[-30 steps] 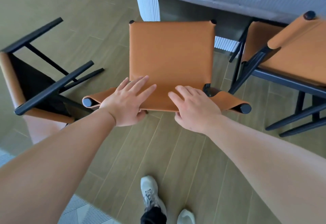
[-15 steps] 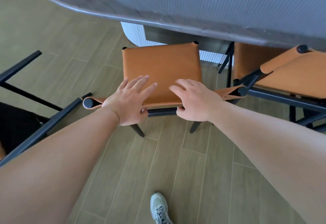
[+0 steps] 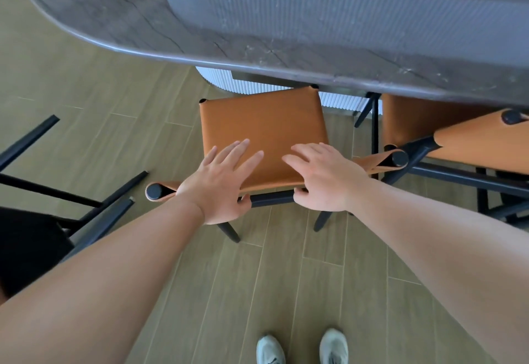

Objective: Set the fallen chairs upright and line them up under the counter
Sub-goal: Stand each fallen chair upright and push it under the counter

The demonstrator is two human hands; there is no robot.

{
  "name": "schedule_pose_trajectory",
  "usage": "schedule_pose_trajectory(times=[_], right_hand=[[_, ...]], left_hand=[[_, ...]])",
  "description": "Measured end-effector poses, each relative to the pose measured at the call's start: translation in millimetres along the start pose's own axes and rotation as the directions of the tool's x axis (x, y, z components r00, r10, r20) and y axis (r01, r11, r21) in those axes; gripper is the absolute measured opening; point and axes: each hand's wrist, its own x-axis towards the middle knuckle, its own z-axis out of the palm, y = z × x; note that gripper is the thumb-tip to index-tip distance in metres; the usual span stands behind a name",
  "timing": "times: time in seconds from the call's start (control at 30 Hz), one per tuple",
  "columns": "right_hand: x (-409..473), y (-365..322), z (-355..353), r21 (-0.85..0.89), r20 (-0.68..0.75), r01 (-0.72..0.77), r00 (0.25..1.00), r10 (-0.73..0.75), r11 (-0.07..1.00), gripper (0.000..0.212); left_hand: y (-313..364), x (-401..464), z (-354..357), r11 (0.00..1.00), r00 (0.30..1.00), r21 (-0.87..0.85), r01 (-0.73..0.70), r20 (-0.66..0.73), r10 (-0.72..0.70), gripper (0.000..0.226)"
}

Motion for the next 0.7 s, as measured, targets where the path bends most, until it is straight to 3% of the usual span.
schedule_pose_trajectory(times=[0.43, 0.57, 0.7], right_hand=[[1, 5, 1, -0.033, -0.165, 0.130, 0.977, -0.133, 0.991, 0.062], [-7, 7, -3, -0.085, -0.281, 0.164, 0.942, -0.182, 0.983, 0.049], [-30, 31, -8, -0.185, -0.252, 0.146, 0.949, -0.191, 0.972, 0.042]], left_hand=[[6, 2, -7, 0.987, 0.995, 0.130, 0.097, -0.042, -0.092, 0.082], [15, -3, -8, 0.974, 0.982, 0.193, 0.119, -0.167, -0.087, 0.067], [19, -25, -6, 0.960, 0.971, 0.197, 0.199, -0.171, -0.166, 0.056]])
